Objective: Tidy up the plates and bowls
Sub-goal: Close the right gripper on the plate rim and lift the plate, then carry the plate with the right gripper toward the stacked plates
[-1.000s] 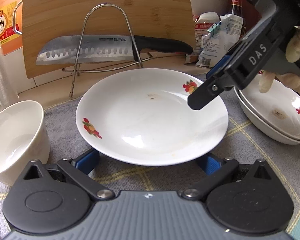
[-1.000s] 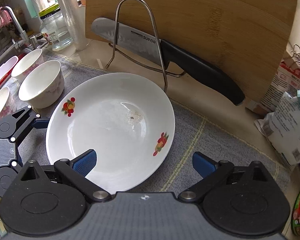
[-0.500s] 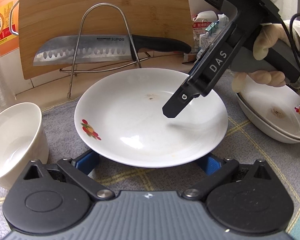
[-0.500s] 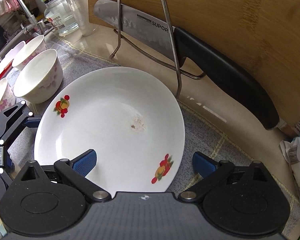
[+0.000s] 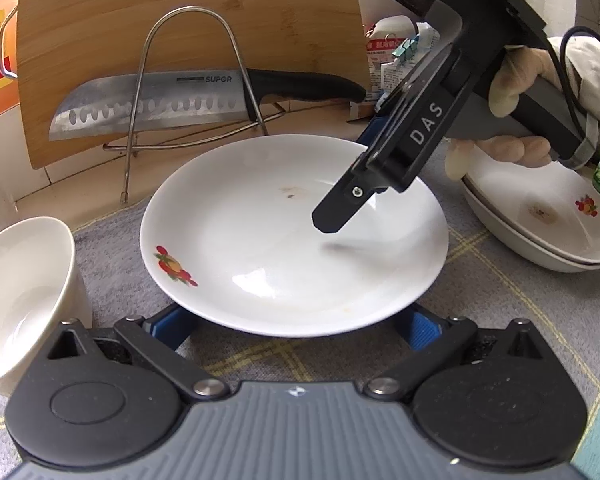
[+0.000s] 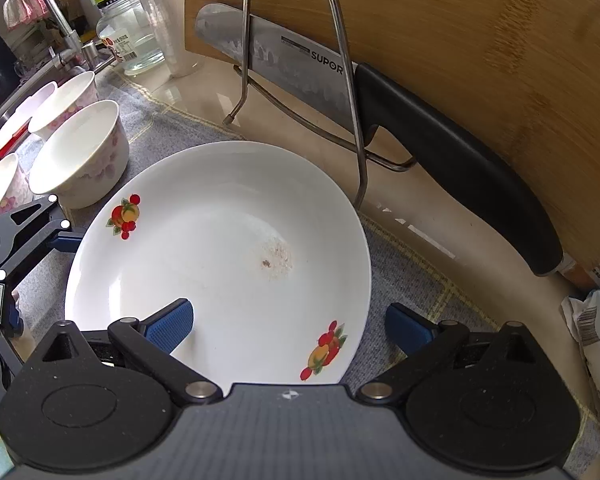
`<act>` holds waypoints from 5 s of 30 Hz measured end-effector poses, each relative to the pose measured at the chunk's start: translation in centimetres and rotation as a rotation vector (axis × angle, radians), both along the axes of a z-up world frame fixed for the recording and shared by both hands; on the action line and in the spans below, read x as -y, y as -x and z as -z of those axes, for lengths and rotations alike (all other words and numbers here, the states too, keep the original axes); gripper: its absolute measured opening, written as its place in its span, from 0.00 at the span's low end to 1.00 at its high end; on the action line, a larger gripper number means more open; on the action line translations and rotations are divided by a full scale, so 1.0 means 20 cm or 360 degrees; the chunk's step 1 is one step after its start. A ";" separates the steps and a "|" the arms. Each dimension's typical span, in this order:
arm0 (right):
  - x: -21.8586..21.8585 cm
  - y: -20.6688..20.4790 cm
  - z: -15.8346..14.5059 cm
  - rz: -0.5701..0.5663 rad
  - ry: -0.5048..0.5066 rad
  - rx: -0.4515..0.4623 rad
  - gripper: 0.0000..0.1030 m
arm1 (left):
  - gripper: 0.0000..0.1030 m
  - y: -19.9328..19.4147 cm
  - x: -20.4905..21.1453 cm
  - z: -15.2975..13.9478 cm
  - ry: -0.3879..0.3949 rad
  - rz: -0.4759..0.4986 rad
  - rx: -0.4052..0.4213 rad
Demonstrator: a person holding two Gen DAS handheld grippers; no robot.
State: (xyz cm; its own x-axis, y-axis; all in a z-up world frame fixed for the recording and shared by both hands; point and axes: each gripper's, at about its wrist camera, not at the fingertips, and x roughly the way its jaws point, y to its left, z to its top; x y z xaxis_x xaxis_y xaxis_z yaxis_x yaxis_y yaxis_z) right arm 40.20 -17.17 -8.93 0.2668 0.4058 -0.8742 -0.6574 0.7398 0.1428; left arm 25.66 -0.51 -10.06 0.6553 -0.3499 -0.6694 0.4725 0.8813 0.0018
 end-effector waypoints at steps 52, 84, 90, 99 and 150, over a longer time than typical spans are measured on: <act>-0.02 -0.08 -0.09 0.0002 -0.0248 -0.0119 0.89 | 0.99 0.04 -0.03 -0.05 0.0000 0.0001 0.0006; 0.08 0.31 -0.30 0.0040 -0.0243 0.0011 0.89 | 0.99 0.28 0.05 -0.31 -0.0029 0.0188 -0.0022; 0.20 0.42 -0.34 0.0131 -0.0244 0.0043 0.89 | 0.99 0.30 0.13 -0.34 -0.0036 0.0300 -0.0032; 0.38 0.57 -0.35 0.0309 -0.0242 0.0059 0.89 | 0.99 0.33 0.27 -0.35 -0.0062 0.0485 -0.0039; 0.82 0.67 -0.19 0.0863 -0.0079 -0.0048 0.89 | 0.99 0.09 0.65 -0.22 -0.0128 0.0955 -0.0173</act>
